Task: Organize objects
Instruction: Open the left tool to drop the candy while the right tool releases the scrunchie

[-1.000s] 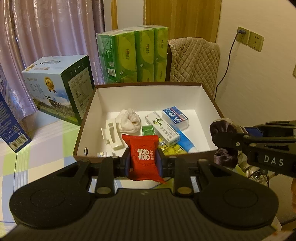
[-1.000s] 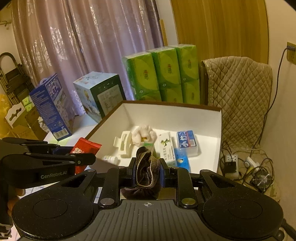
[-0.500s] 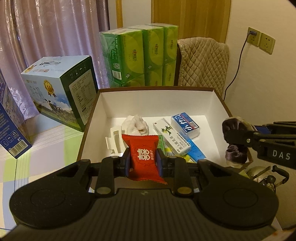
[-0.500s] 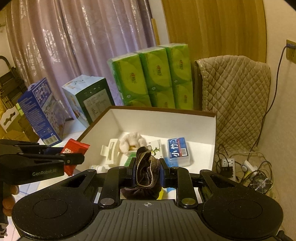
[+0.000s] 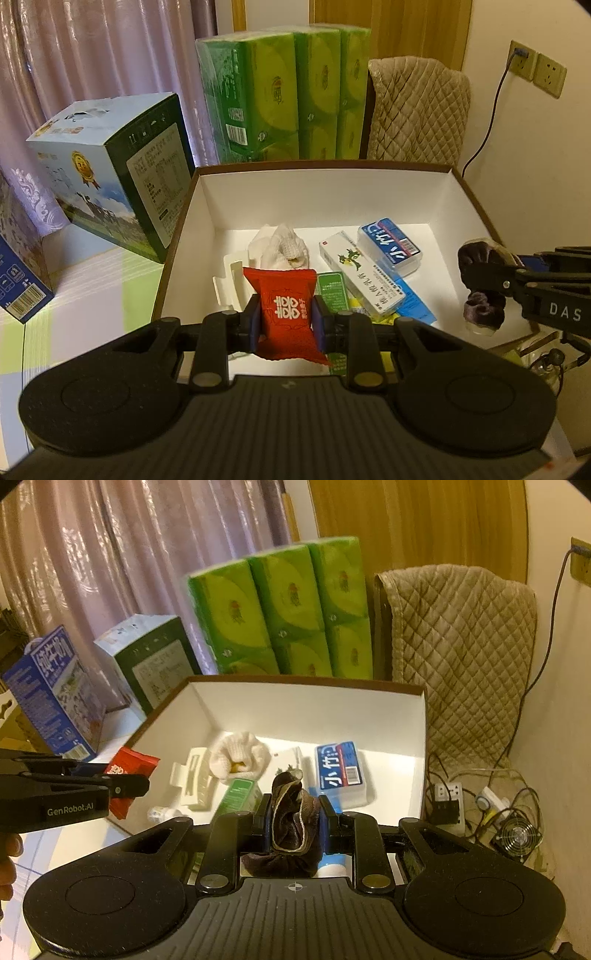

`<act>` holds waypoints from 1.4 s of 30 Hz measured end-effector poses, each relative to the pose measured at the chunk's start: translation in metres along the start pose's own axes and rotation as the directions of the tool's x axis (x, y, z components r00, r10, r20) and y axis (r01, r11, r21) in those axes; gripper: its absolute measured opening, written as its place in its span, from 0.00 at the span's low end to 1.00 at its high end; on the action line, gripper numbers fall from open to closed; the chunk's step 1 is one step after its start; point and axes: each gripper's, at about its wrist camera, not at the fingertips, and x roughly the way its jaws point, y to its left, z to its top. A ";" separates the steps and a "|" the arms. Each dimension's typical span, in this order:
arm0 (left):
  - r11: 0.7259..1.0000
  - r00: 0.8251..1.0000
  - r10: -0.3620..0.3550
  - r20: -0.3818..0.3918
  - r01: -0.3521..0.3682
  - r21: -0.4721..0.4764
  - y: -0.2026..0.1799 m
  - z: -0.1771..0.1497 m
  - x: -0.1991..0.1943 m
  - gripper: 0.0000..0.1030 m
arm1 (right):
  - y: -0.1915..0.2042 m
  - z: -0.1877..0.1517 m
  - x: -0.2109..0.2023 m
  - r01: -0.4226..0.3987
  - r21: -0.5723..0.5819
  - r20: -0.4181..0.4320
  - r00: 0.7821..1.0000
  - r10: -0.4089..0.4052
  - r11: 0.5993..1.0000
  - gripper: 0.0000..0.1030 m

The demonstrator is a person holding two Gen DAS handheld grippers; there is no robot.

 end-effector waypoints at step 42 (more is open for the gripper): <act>1.000 0.999 -0.001 -0.041 0.002 0.001 -0.001 0.007 0.028 0.90 | -0.026 0.006 0.041 0.107 0.040 -0.001 0.994 -0.107 0.993 0.41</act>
